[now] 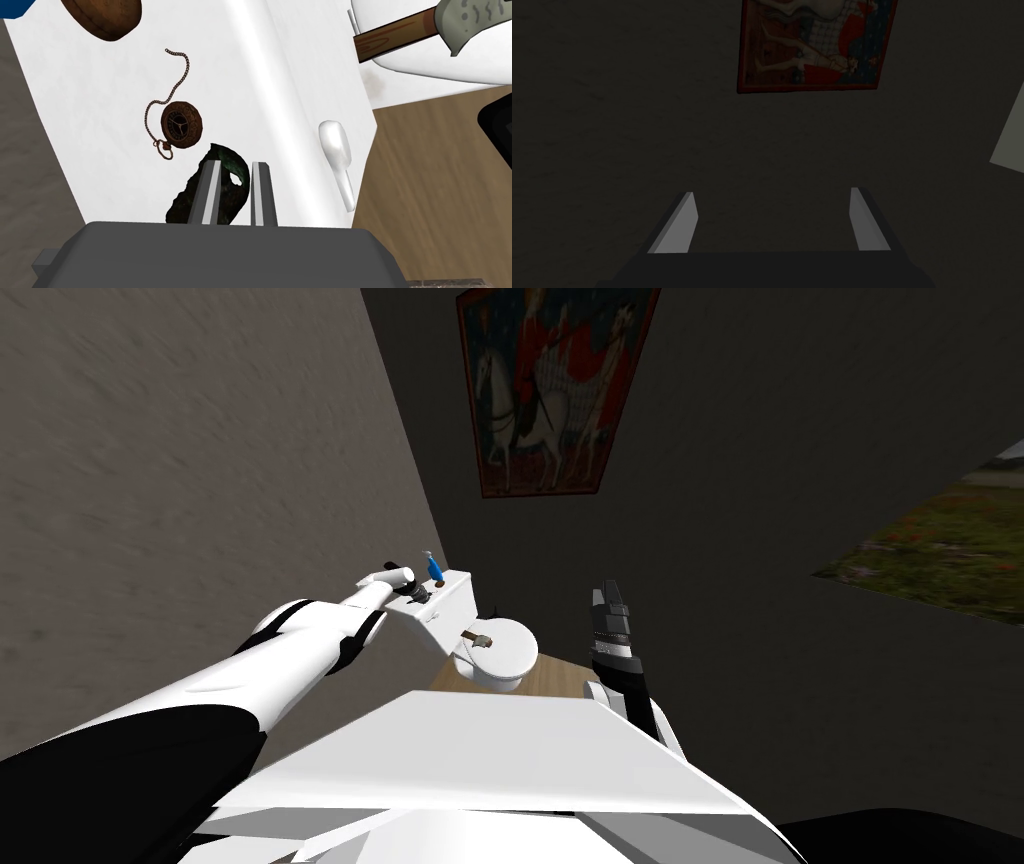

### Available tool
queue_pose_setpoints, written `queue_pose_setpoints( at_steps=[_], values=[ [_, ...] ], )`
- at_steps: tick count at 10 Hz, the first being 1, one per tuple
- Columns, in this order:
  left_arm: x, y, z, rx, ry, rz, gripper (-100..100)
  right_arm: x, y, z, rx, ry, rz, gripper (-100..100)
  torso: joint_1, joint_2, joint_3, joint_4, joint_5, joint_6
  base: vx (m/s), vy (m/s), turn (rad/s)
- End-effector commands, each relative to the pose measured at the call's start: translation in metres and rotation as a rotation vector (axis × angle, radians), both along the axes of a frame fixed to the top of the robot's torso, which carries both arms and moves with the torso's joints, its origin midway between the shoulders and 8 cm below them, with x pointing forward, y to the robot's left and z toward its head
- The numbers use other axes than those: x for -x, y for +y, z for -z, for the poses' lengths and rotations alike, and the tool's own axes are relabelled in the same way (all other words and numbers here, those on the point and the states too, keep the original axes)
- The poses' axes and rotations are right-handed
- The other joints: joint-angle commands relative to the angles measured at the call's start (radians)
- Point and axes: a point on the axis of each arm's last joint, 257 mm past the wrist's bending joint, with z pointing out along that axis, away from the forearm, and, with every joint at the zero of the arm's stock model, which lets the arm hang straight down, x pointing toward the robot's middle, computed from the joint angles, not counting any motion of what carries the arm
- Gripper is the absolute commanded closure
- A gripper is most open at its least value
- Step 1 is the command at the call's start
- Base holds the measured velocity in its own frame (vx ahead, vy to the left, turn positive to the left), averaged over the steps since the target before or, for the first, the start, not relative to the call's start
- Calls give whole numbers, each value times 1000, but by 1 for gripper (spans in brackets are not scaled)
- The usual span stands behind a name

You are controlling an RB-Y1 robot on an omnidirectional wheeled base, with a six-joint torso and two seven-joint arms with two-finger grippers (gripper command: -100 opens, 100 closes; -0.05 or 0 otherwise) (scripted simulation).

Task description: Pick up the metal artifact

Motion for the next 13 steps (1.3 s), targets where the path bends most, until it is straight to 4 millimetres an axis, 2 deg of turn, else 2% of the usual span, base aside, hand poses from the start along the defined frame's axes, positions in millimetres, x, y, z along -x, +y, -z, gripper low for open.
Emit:
queue_pose_setpoints(
  at_steps=[1,2,3,4,7,12,13],
  values=[
    [0,0,0,0,0,0,100,0,0,0,0,0,0,0,0,0,0,0,0,0,0,0,0],
    [0,0,0,0,0,0,100,0,0,0,0,0,0,0,0,0,0,0,0,0,0,0,0],
    [0,0,0,0,-1,0,0,0,0,0,0,0,0,0,0,-1,0,0,0,0,0,0,0],
    [1,-3,0,0,4,19,100,0,0,0,0,0,0,0,0,-1,-1,0,0,0,44,-38,203],
    [-2,-14,-7,1,6,88,100,0,0,0,0,0,0,0,-5,-6,-3,-1,-2,-1,94,-93,281],
    [-5,-23,-14,0,4,146,100,0,0,0,0,0,0,0,-6,-6,-4,-2,-2,1,64,-83,146],
    [-4,-24,-15,0,5,149,0,0,0,0,0,0,0,0,-3,-5,-3,-2,-1,2,4,-7,-5]
  ],
)
